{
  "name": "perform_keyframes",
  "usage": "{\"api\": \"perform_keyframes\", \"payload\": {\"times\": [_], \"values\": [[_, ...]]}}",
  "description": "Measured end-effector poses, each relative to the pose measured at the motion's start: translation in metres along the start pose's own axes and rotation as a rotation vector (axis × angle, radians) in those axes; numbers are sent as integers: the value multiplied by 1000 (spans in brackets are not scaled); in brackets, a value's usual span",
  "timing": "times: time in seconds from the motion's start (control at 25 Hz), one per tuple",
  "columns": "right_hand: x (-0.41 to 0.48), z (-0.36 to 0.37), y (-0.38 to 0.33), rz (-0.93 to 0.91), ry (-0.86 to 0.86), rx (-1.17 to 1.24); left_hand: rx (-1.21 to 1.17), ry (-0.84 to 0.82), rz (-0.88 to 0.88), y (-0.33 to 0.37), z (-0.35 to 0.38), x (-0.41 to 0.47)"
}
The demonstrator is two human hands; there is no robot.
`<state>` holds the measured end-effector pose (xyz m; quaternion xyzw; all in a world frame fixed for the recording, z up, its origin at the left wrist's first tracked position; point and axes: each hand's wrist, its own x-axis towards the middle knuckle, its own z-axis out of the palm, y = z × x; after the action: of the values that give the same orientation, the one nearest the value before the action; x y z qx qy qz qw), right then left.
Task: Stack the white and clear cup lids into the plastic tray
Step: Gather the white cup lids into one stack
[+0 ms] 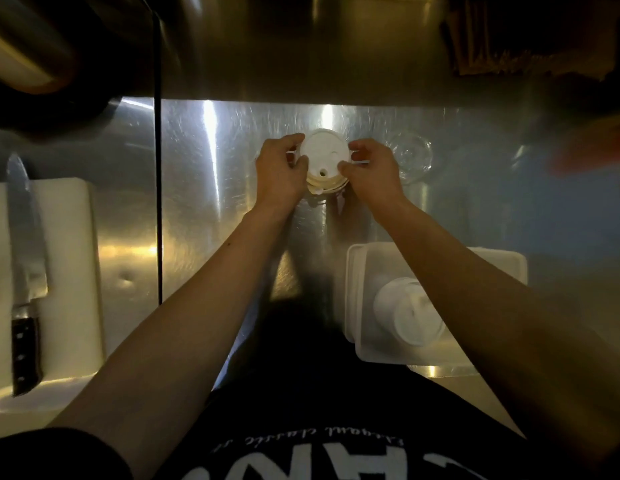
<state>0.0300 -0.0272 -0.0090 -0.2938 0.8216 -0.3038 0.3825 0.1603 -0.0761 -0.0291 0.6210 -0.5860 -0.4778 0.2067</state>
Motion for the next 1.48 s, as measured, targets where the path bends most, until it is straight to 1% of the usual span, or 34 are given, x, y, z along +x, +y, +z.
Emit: {"api": "perform_keyframes", "payload": {"times": [0.28,0.68,0.88,1.0,1.28,1.48], "values": [[10,-3,11,10,-10,2,36,-30,25,-5,13,6],[16,4,21,56,-58,34,59,-71,48,-11,13,12],[15,4,20,53,-76,22,56,-92,89,-16,13,16],[15,5,22,41,-76,3,48,-98,72,-16,12,17],[15,4,21,36,-83,-18,51,-66,103,-16,13,17],[17,3,23,7,-77,-53,60,-38,81,-13,11,15]]}}
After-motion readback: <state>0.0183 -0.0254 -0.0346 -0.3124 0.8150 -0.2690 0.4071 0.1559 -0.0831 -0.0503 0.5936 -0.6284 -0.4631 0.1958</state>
